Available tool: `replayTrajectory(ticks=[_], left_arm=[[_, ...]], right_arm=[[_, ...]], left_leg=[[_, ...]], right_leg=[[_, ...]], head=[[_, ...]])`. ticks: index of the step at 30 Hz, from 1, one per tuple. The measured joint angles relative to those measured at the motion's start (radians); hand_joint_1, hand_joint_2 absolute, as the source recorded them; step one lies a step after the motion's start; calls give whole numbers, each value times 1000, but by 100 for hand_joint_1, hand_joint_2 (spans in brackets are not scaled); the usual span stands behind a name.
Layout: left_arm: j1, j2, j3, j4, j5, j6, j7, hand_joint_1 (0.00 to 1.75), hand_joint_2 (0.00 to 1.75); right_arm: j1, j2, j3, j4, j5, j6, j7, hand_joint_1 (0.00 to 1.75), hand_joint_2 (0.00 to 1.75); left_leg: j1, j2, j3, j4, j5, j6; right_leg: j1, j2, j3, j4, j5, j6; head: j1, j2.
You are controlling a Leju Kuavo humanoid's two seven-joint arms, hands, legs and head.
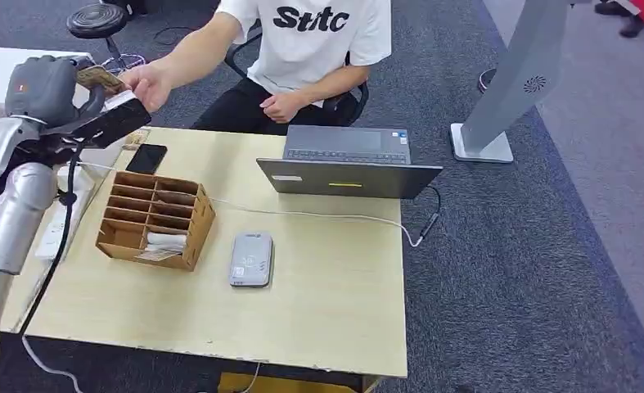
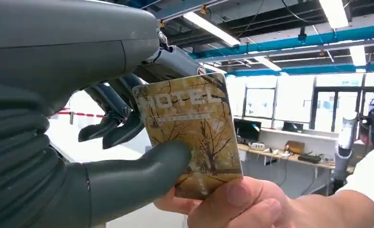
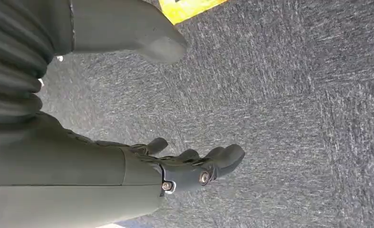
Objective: Pass the card to the sensor for recognition and then transmit it.
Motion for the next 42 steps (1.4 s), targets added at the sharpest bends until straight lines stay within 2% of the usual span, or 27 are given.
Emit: replayTrajectory(ticks=[6, 13, 27, 31, 34, 38, 42], left_arm=[[41, -34, 37, -74, 6, 52, 3, 0, 175], [75, -58, 55, -134, 6, 55, 14, 0, 175], [113, -67, 58, -184, -3, 55, 0, 0, 175], [157, -69, 58, -233, -9, 32, -21, 0, 175], [203, -69, 58, -288, -11, -9, -29, 0, 175], [267, -69, 50, -350, 38, -76, -61, 0, 175], [325, -61, 16, -397, 55, -101, -79, 0, 175]], right_arm=[[-1, 0, -6, 0, 6, 0, 3, 0, 175], [0, 0, -16, 0, 9, 0, 3, 0, 175], [0, 0, -27, 0, 5, -2, 3, 0, 175], [0, 0, -35, 0, 1, -4, 3, 0, 175], [0, 0, -50, 0, -7, -6, 5, 0, 175], [0, 0, -62, 0, -12, -10, 7, 0, 175], [0, 0, -81, 0, -14, -11, 6, 0, 175]], left_leg=[[0, -1, -1, 0, 0, 0], [0, 0, -1, 0, 0, 0], [0, 0, -1, 0, 0, 0], [0, 0, -1, 0, 0, 0], [0, 0, -1, 0, 0, 1], [0, 0, -1, 0, 0, 1], [0, 0, -1, 0, 0, 0]], right_leg=[[0, -1, 0, 0, 0, 0], [0, 0, 0, 0, 0, 0], [0, -1, 0, 0, 0, 0], [0, 0, 0, 0, 0, 0], [0, 0, 0, 0, 0, 0], [0, 0, 0, 0, 0, 0], [0, 0, 0, 0, 0, 0]], head=[[0, 0], [0, 0], [0, 0], [0, 0], [0, 0], [0, 0], [0, 0]])
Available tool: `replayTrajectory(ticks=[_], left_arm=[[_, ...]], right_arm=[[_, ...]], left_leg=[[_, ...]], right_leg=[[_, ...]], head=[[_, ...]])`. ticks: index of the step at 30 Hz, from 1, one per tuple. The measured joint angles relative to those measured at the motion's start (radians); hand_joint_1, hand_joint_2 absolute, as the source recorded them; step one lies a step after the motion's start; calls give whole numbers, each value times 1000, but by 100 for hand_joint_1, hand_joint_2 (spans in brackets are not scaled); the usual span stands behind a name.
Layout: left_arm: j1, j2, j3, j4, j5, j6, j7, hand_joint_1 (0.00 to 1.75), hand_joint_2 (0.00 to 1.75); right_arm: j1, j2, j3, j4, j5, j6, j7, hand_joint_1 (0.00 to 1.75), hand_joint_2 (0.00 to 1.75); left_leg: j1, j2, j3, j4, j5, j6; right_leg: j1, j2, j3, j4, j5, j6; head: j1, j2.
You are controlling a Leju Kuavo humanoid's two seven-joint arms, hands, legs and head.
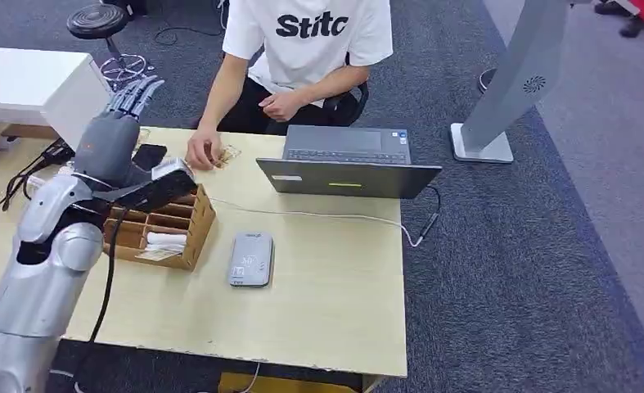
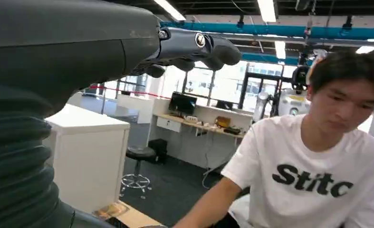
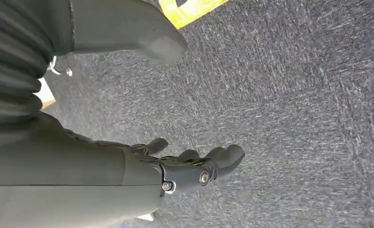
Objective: Pass the card to the sensor for recognition and then transmit it.
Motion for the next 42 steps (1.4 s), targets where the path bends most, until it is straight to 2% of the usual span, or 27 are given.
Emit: replayTrajectory(ticks=[5, 8, 10, 17, 21, 31, 37, 42], left_arm=[[49, 16, -53, -44, -8, -8, -14, 0, 175], [69, 35, -80, -68, 29, -57, -26, 0, 175], [88, 53, -94, -79, 40, -68, -35, 0, 175], [175, 141, -117, -107, 68, -56, -52, 0, 175], [213, 199, -117, -149, 127, -93, -47, 0, 175], [252, 310, -118, -210, 147, -122, -47, 0, 175], [275, 375, -118, -234, 160, -165, -26, 0, 175], [276, 408, -118, -234, 166, -185, -14, 0, 175]], right_arm=[[0, 0, -17, -1, -4, 0, -4, 0, 175], [0, 0, -22, -1, -5, 0, -5, 0, 175], [0, 0, -26, -1, -5, 0, -4, 0, 175], [1, 0, -40, -1, -6, -2, 0, 0, 175], [1, 0, -48, -1, -7, -2, -1, 0, 175], [4, 0, -51, -1, -3, -2, 1, 0, 175], [3, 0, -51, -1, 13, -1, 2, 0, 175], [2, 0, -51, -1, 24, -1, 2, 0, 175]], left_leg=[[0, 0, 0, 0, 0, 0], [0, 0, 0, 0, 0, 0], [0, 0, 0, 0, 0, 0], [0, 1, 0, -1, 0, 0], [0, 1, 0, -1, 0, 0], [0, 1, 0, -1, 0, 0], [1, 1, 0, -1, 0, 0], [1, 1, 0, -1, 0, 0]], right_leg=[[0, 0, 0, 0, 0, 0], [0, 0, 0, 0, 0, 0], [0, 0, 0, 0, 0, 0], [0, 0, -1, 0, -1, -1], [0, 0, -1, 0, -1, -1], [0, 0, -1, 0, -1, -1], [0, 0, -1, 0, -1, -1], [0, 0, -1, 0, -1, -1]], head=[[0, 0], [0, 0], [0, 0], [0, 0], [0, 0], [0, 0], [0, 0], [0, 0]])
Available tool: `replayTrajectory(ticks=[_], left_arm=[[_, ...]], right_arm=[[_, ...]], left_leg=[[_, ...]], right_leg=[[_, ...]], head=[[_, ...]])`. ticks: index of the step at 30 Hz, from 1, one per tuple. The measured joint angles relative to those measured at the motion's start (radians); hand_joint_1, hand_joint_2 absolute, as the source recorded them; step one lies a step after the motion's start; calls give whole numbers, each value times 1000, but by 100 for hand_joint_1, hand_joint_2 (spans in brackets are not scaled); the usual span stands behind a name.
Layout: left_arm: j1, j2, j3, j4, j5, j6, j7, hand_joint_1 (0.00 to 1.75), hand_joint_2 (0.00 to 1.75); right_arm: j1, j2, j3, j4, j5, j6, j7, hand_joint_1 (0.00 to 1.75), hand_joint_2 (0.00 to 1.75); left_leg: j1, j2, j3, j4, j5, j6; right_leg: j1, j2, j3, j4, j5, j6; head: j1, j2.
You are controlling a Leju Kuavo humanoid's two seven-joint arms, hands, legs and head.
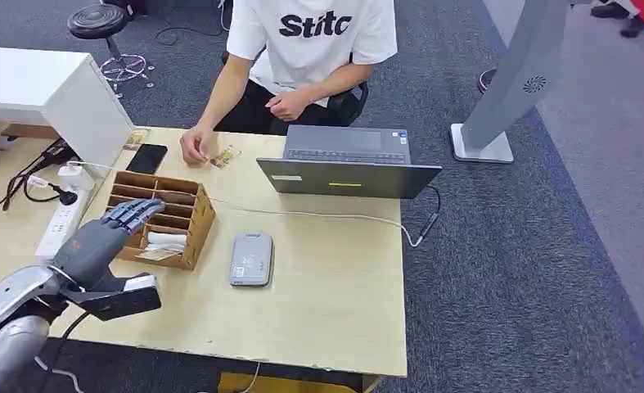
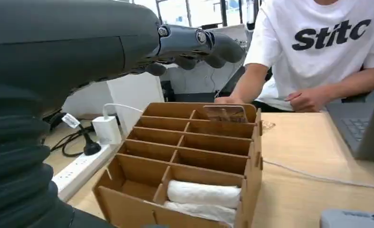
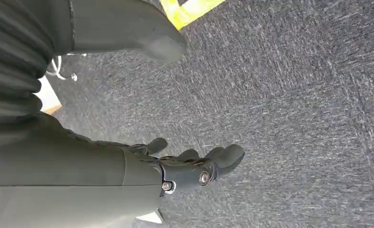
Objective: Pass the card to the sensor for recognition and then transmit it.
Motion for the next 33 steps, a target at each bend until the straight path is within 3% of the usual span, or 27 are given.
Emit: replayTrajectory(ticks=[6, 14, 33], left_arm=[[1, 24, -1, 0, 2, -9, 6, 0, 175], [0, 22, -2, 23, -33, -1, 41, 0, 175], [-7, -77, -2, 238, -107, 83, 73, 0, 175]], right_arm=[[0, 0, 0, 0, 6, 0, 0, 0, 175], [-1, 0, 0, 0, 18, 1, 6, 0, 175], [-3, 0, 0, 0, 45, 2, 9, 0, 175]], left_leg=[[0, 0, 0, 0, 0, 0], [0, 0, 0, 0, 0, 0], [0, 0, 0, 0, 0, 0]], right_leg=[[0, 0, 0, 0, 0, 0], [0, 0, 0, 0, 0, 0], [0, 0, 0, 0, 0, 0]], head=[[0, 0], [0, 0], [0, 0]])
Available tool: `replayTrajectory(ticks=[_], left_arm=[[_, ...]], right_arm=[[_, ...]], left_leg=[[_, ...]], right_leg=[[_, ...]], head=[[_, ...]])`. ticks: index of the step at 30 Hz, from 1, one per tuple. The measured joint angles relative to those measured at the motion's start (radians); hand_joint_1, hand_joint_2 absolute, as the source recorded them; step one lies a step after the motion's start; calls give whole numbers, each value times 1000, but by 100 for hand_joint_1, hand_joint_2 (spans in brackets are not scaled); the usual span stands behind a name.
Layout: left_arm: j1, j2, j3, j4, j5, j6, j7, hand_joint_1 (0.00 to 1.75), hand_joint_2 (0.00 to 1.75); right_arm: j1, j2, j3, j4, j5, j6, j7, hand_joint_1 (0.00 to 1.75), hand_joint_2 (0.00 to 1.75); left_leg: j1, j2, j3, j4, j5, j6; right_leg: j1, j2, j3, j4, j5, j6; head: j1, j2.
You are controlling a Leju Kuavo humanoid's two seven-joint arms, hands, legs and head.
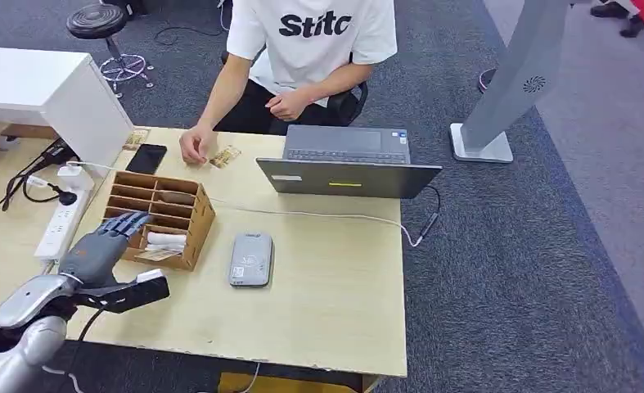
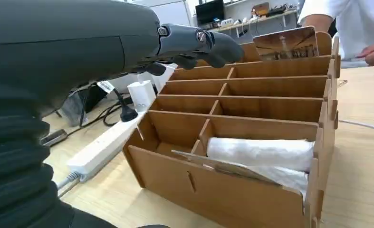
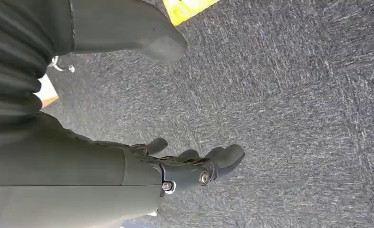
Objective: Pass the card to the sensor for recognition and then transmit it.
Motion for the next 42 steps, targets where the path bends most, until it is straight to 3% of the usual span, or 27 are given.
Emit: replayTrajectory(ticks=[6, 8, 10, 14, 15, 16, 18, 24, 42], left_arm=[[-2, -23, 0, 41, -6, 7, 0, 0, 175], [-2, -28, 0, 54, -11, 13, 2, 10, 175], [-2, -36, 0, 70, -17, 22, 2, 45, 175], [-2, -50, 0, 97, -27, 34, 1, 49, 175], [-2, -52, 0, 100, -28, 34, 1, 84, 175], [-2, -54, 0, 105, -28, 34, 1, 93, 175], [-3, -58, 0, 112, -29, 35, 1, 150, 175], [-12, -69, 0, 124, -30, 47, 1, 166, 175], [-14, -88, 5, 145, -47, 62, -2, 171, 175]], right_arm=[[0, 0, 0, 0, 3, 0, 0, 0, 175], [0, 0, 0, 0, 8, 2, 0, 0, 175], [0, 0, 0, 0, 11, 2, 0, 0, 175], [0, 0, 0, 0, 14, 2, 0, 0, 175], [0, 0, 0, 0, 14, 2, 0, 0, 175], [0, 0, 0, 0, 14, 2, 0, 0, 175], [0, 0, 0, 0, 15, 2, 0, 0, 175], [0, 0, 0, 0, 16, 2, 0, 0, 175], [0, 0, 0, 0, 23, 2, -3, 0, 175]], left_leg=[[0, 0, 0, 0, 0, 0], [0, 0, 0, 0, 0, 0], [0, 0, 0, 0, 0, 0], [0, 0, 0, 0, 0, 0], [0, 0, 0, 0, 0, 0], [0, 0, 0, 0, 0, 0], [0, 0, 0, 0, 0, 0], [0, 0, 0, 0, 0, 0], [0, 0, 0, 0, 0, 0]], right_leg=[[0, 0, 0, 0, 0, 0], [0, 0, 0, 0, 0, 0], [0, 0, 0, 0, 0, 0], [0, 0, 0, 0, 0, 0], [0, 0, 0, 0, 0, 0], [0, 0, 0, 0, 0, 0], [0, 0, 0, 0, 0, 0], [0, 0, 0, 0, 0, 0], [0, 0, 0, 0, 0, 0]], head=[[0, 0], [0, 0], [0, 0], [0, 0], [0, 0], [0, 0], [0, 0], [0, 0], [0, 0]])
